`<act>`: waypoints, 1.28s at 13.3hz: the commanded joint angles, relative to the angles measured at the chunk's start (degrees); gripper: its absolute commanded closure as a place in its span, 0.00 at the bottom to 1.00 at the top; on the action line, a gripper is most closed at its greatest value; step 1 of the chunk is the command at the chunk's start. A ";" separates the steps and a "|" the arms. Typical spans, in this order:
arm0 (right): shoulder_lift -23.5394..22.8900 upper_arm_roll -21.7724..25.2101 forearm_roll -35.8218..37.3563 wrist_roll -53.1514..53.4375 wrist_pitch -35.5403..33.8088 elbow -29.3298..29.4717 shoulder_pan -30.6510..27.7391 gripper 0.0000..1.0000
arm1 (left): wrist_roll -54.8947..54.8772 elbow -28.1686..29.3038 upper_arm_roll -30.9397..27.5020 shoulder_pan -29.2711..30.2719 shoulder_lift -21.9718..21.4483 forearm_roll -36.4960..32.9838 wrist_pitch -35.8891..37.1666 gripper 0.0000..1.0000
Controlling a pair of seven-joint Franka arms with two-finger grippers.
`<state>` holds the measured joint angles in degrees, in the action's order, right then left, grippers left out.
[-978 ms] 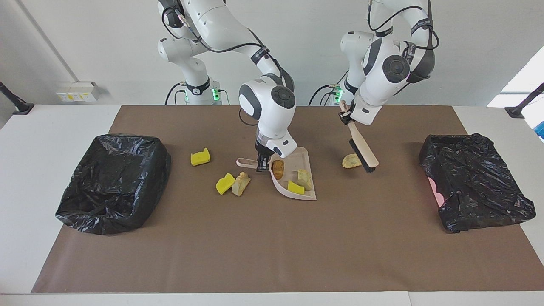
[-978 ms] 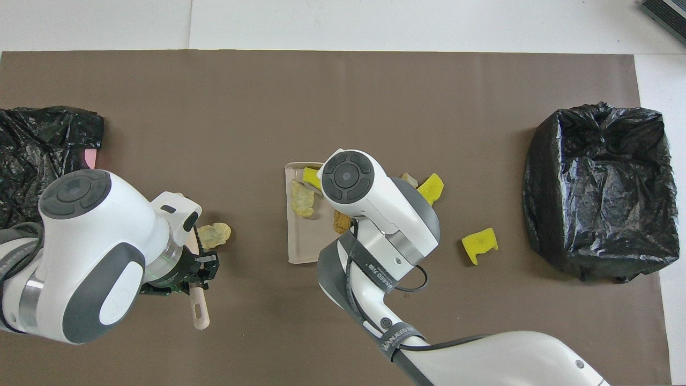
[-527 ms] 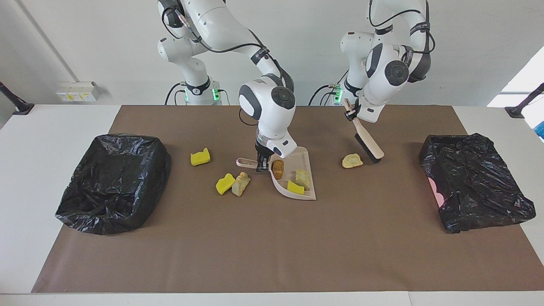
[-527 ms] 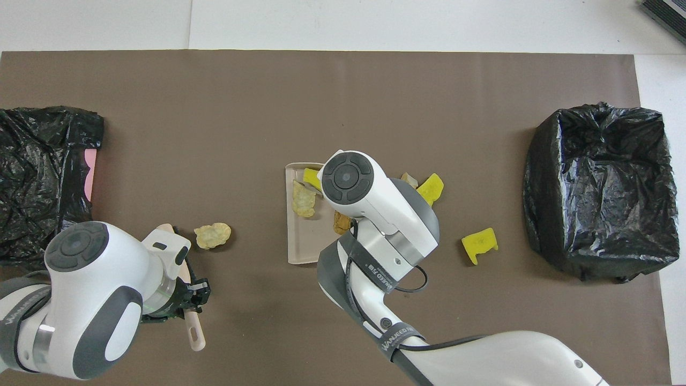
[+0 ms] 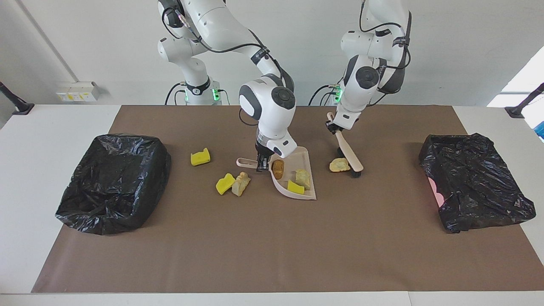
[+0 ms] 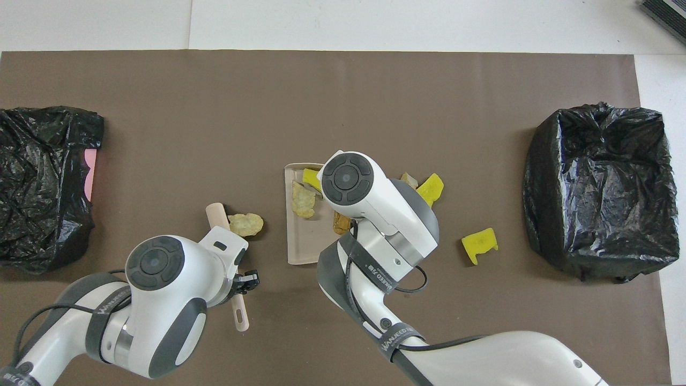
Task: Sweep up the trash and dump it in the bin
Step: 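Sweep the debris into the dustpan with the brush in the left gripper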
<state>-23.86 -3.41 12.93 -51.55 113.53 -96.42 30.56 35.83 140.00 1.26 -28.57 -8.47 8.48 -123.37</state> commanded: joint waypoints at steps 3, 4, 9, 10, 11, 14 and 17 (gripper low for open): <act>1.18 -0.37 0.34 -0.39 3.45 -3.51 -0.07 1.00 | -4.42 -9.13 -0.55 -6.92 7.94 2.77 -2.40 1.00; 1.18 -0.37 0.34 -0.39 3.36 -3.51 -0.15 1.00 | -7.67 -9.31 -0.55 -7.45 7.94 2.95 -2.40 1.00; 1.18 -0.37 0.34 -0.48 2.39 -2.63 -0.15 1.00 | -10.51 -11.50 -0.82 -6.94 7.16 3.13 0.23 1.00; 1.27 -0.29 0.34 -0.57 2.13 -2.37 -0.50 1.00 | -10.60 -13.51 -1.34 -6.67 6.11 3.13 3.37 1.00; 1.70 -0.29 0.34 -1.18 1.78 -2.28 -1.20 1.00 | -10.60 -16.49 -1.52 -5.45 5.75 3.13 7.41 1.00; 3.72 -0.37 0.34 -3.63 -0.24 -2.37 -3.40 1.00 | -9.64 -20.91 -1.61 -1.93 4.09 2.95 15.34 1.00; 6.18 -0.37 -1.32 -10.28 -2.79 -2.28 -7.08 1.00 | -8.41 -20.91 -1.78 0.36 1.10 0.94 23.76 1.00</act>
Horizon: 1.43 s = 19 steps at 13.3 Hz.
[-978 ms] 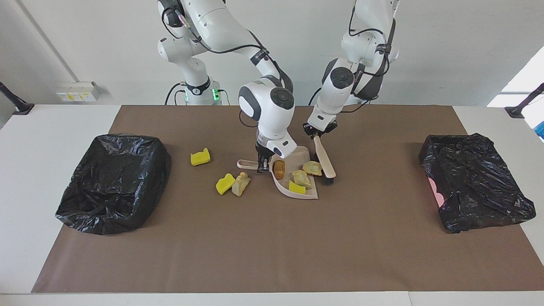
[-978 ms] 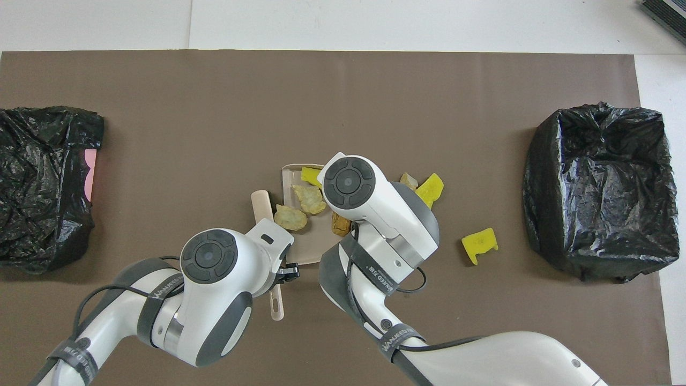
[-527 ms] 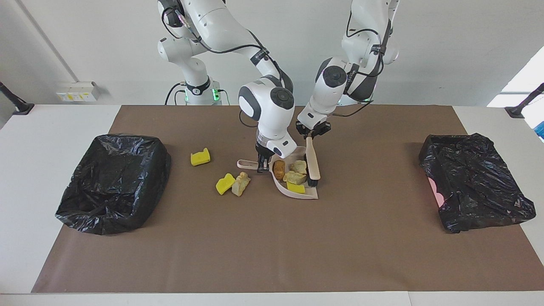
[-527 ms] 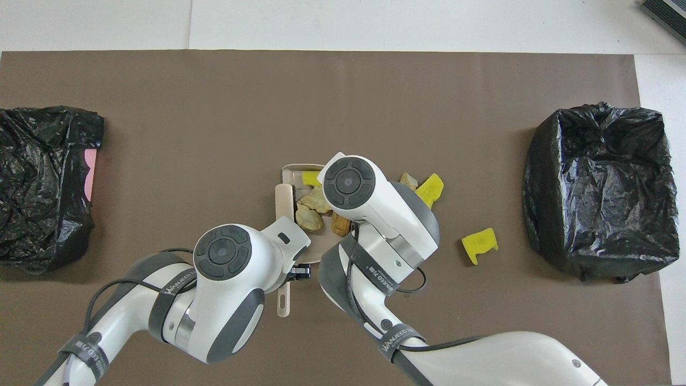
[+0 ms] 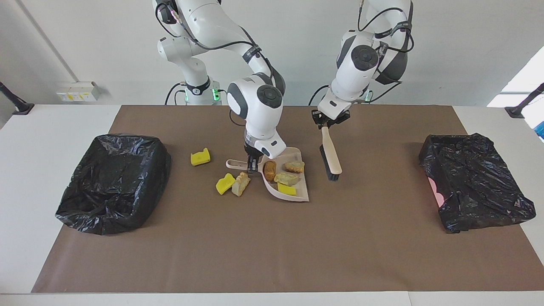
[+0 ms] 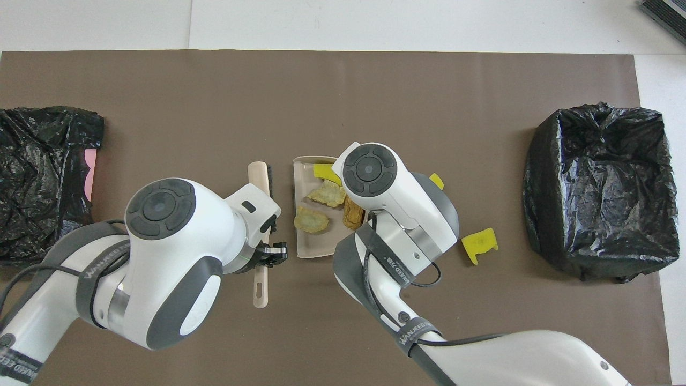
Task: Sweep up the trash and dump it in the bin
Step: 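Carry the loaded dustpan with the right gripper over the nearby black bag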
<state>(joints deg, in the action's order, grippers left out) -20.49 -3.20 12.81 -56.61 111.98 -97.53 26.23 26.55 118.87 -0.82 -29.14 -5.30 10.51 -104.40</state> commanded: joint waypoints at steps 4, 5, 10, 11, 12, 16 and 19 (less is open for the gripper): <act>5.02 -0.50 -5.25 -17.28 -6.67 1.63 -9.95 1.00 | 6.23 9.16 0.99 -3.09 -8.74 -3.04 2.12 1.00; 5.28 -0.50 -5.34 -20.00 -8.51 2.94 -12.06 1.00 | 8.06 11.80 0.99 -5.64 -10.24 -3.04 -0.60 1.00; 6.07 -0.50 -5.25 -29.94 -13.27 5.94 -20.67 1.00 | 18.00 14.99 1.08 -17.60 -4.64 -2.34 -13.97 1.00; 6.42 -0.41 -5.25 -31.96 -13.36 6.12 -22.17 1.00 | 18.80 15.25 1.08 -19.36 -3.41 -2.25 -15.99 1.00; 6.77 -0.23 -5.16 -34.33 -13.36 6.30 -23.67 1.00 | 18.98 15.34 1.08 -20.33 -2.09 -2.25 -17.57 1.00; 6.60 -0.06 -4.29 -43.75 -13.19 8.05 -31.84 1.00 | 18.19 15.34 1.08 -22.71 -0.23 -0.86 -21.19 1.00; 6.43 0.12 -4.11 -50.42 -11.09 8.84 -38.60 1.00 | 17.66 16.30 1.08 -22.72 -0.41 1.09 -21.37 1.00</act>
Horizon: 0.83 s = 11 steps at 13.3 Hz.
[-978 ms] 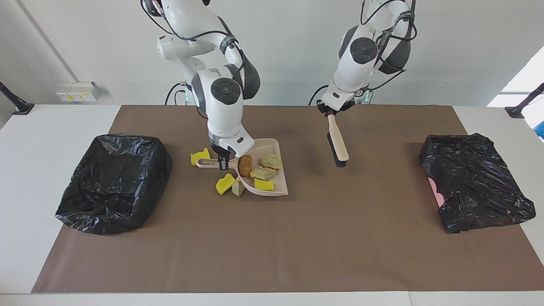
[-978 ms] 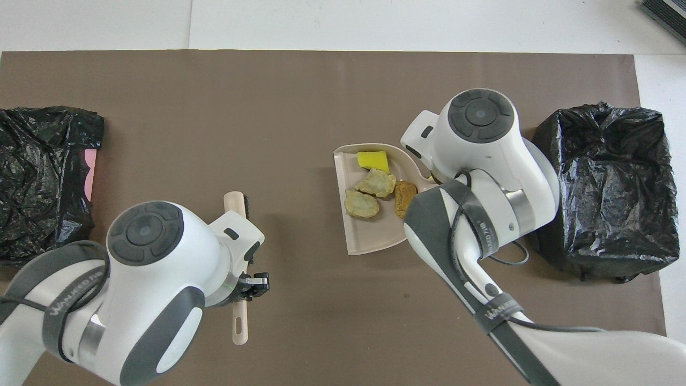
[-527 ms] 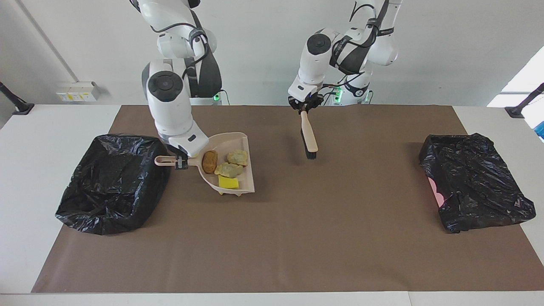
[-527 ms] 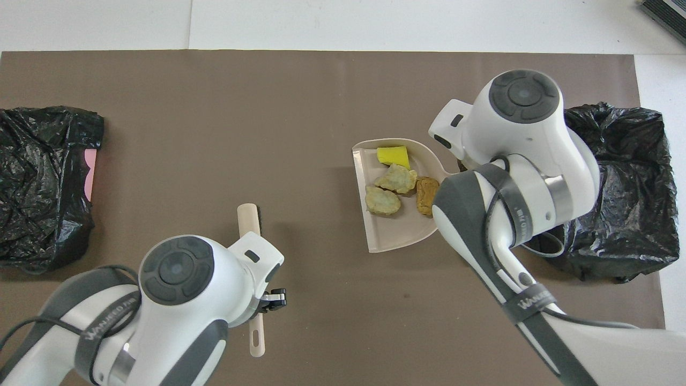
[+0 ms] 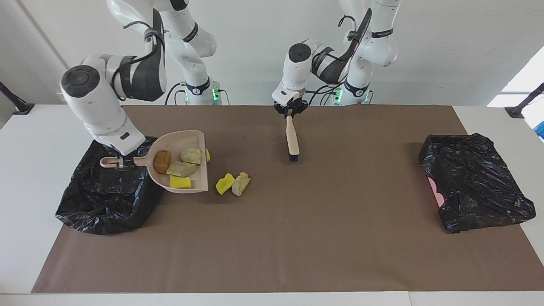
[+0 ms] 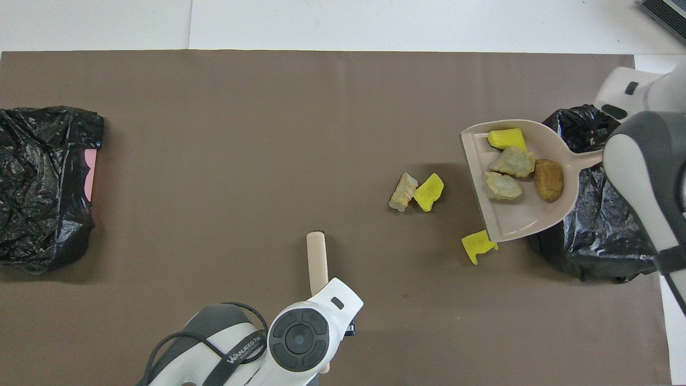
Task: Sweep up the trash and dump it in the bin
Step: 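Carry the loaded dustpan with the right gripper over the nearby black bag, then tip the dustpan with the right gripper to dump debris into the bag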
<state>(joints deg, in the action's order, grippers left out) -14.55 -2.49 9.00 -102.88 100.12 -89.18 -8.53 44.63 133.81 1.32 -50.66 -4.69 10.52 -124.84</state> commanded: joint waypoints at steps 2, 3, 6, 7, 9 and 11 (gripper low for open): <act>0.23 -0.49 1.88 -5.83 3.40 0.76 -7.19 1.00 | -0.42 1.63 -1.05 -1.37 -0.67 1.08 -1.37 1.00; 0.32 -0.49 3.89 -5.93 4.80 0.76 -8.77 1.00 | -0.59 1.80 -1.05 -1.37 -0.24 1.08 -2.07 1.00; 1.01 -0.49 11.97 -4.09 7.01 0.32 -10.45 1.00 | -0.77 2.15 -1.05 -1.99 0.91 1.08 -3.82 1.00; 1.98 -0.41 14.87 -3.99 6.93 -0.11 -9.85 1.00 | -0.77 2.33 -1.05 -1.99 0.82 1.08 -4.18 0.97; 2.86 -0.58 22.07 -1.55 7.54 -1.43 -9.40 1.00 | -0.94 2.51 -1.05 -1.90 0.82 1.08 -4.53 0.56; 4.61 -0.58 26.65 -0.66 9.81 -4.58 -9.40 1.00 | -1.21 2.42 -1.14 -1.81 0.91 1.08 -4.54 0.13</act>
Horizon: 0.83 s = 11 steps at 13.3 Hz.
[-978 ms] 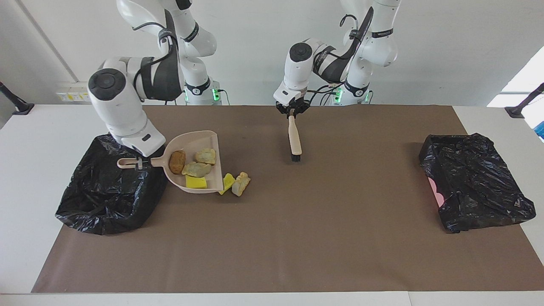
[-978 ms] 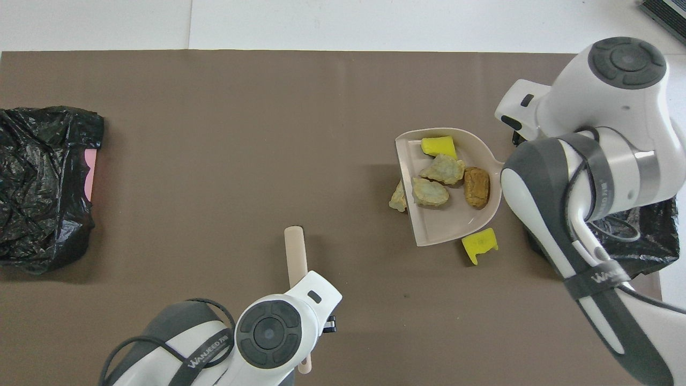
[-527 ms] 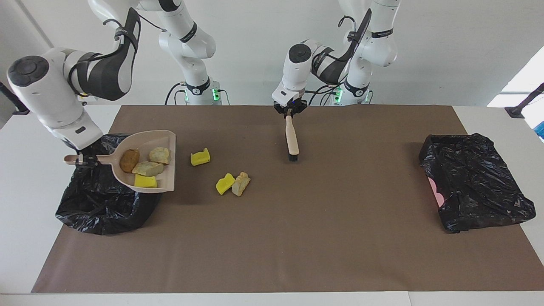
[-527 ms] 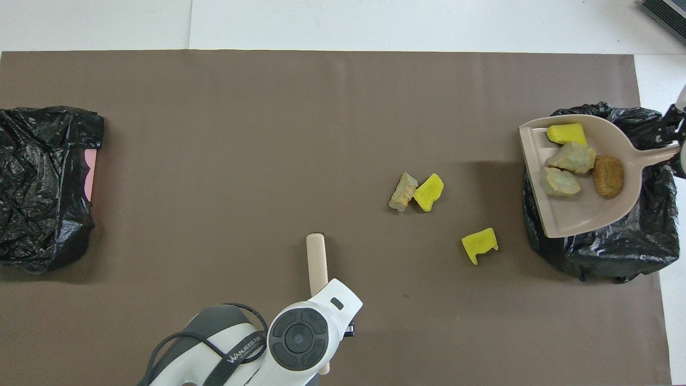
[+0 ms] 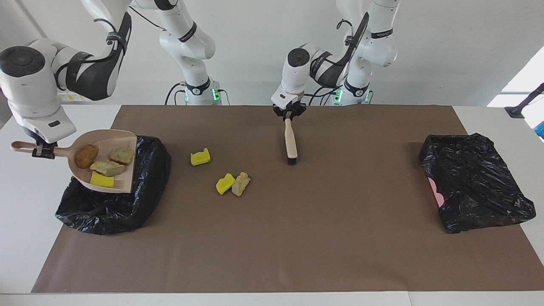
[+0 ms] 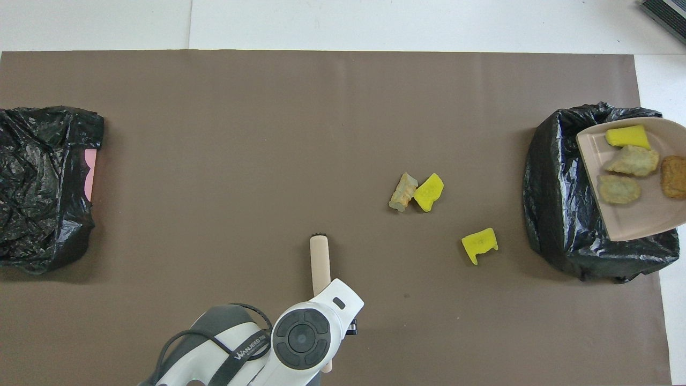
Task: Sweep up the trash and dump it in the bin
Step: 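Tip the dustpan with the right gripper to dump debris into the bag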
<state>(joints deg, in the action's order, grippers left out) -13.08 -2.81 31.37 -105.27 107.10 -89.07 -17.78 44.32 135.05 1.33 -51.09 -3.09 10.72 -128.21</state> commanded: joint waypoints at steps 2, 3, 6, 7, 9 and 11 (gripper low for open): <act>5.59 -0.26 8.95 4.71 7.13 -9.52 -0.15 1.00 | -0.64 0.30 -1.42 -0.42 -0.16 0.88 -0.03 0.00; 7.52 -0.26 12.10 6.12 8.89 -12.85 0.02 1.00 | -0.73 -0.83 -1.85 1.24 -0.68 0.80 2.16 0.00; 9.39 -0.35 20.46 8.07 11.72 -16.49 2.04 1.00 | -4.40 -6.89 -1.94 10.02 -0.95 0.09 10.07 0.00; 9.39 -0.35 22.48 8.15 11.90 -16.49 3.18 1.00 | -5.03 -8.21 -1.95 13.09 -1.12 -0.17 11.31 0.00; 9.48 -0.35 24.34 8.15 11.99 -16.58 3.80 1.00 | -5.56 -10.33 -1.95 18.46 -2.08 -4.19 12.54 0.00; 9.82 -0.35 25.40 8.07 12.08 -16.58 3.89 1.00 | -10.28 -10.42 -1.94 23.47 -4.45 -5.00 14.03 0.00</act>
<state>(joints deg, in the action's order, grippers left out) -5.09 -3.10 54.11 -98.30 117.91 -103.67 -13.48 36.93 124.72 -1.30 -31.35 -5.01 6.88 -116.78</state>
